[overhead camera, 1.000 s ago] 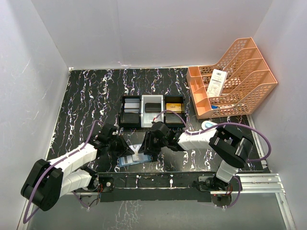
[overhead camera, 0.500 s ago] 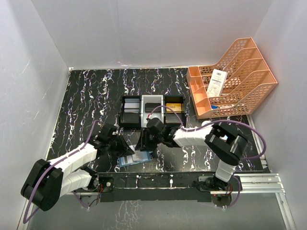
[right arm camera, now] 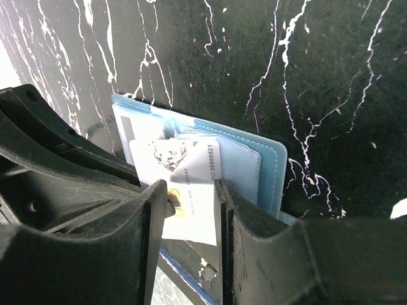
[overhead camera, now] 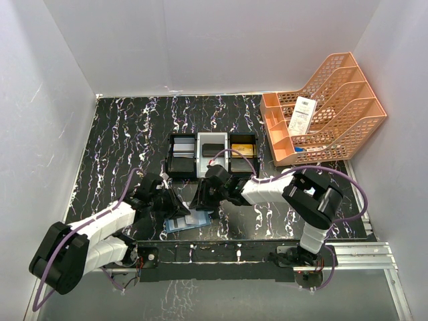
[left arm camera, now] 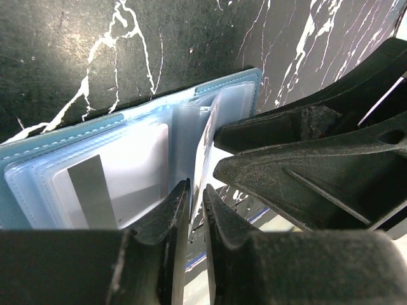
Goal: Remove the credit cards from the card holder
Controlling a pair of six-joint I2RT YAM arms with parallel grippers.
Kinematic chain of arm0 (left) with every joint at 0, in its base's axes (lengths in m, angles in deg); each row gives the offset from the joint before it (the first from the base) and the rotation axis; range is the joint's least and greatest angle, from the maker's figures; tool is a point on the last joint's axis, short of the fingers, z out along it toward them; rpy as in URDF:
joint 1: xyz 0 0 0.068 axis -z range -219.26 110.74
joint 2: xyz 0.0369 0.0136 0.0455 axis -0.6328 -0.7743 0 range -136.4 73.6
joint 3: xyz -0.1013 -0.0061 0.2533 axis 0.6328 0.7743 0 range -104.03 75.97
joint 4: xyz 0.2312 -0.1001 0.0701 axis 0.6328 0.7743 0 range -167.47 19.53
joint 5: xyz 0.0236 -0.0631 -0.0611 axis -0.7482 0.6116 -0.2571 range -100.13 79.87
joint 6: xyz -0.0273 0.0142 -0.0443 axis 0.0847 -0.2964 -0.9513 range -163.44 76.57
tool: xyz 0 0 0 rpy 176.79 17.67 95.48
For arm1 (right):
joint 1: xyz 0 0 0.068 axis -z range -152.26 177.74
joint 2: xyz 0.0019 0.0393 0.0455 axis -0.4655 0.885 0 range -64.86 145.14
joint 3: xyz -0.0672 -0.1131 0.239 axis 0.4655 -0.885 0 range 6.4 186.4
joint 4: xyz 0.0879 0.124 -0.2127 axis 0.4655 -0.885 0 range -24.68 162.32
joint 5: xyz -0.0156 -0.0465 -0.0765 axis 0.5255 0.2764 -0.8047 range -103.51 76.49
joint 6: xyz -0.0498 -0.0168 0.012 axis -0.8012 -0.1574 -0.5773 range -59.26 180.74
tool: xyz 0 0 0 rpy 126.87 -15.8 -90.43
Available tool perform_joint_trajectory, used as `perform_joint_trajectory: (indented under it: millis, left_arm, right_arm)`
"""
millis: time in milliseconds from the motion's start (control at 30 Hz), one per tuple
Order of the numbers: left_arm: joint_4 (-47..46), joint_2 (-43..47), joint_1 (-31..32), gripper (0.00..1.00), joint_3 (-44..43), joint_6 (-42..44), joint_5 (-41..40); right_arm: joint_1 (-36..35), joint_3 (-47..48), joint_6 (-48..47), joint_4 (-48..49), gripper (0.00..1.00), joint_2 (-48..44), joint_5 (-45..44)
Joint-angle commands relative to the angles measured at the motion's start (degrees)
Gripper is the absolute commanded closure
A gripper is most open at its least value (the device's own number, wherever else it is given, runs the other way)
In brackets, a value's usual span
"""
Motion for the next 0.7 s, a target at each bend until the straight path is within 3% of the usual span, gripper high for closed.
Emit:
perform_joint_trajectory:
  millis: [0, 133, 433, 667]
  left_arm:
    - [0.47, 1.14, 0.24, 0.90, -0.31, -0.16, 0.76]
    - [3.78, 3.00, 0.19, 1.00, -0.33, -0.23, -1.70]
    - [12.83, 9.43, 0.14, 1.00, -2.73, 1.24, -8.14]
    - [17.54, 14.53, 0.11, 1.00, -6.93, 3.05, -11.95]
  right_arm:
    - [-0.22, -1.95, -0.59, -3.81, 0.66, 1.14, -3.26]
    - [-0.21, -2.25, -0.66, -3.27, 0.65, 0.31, -3.37]
    - [0.06, -3.38, -2.74, 2.44, 0.58, -4.92, -0.97]
    - [0.74, -5.10, -3.72, 6.96, 0.40, -12.69, -1.61]
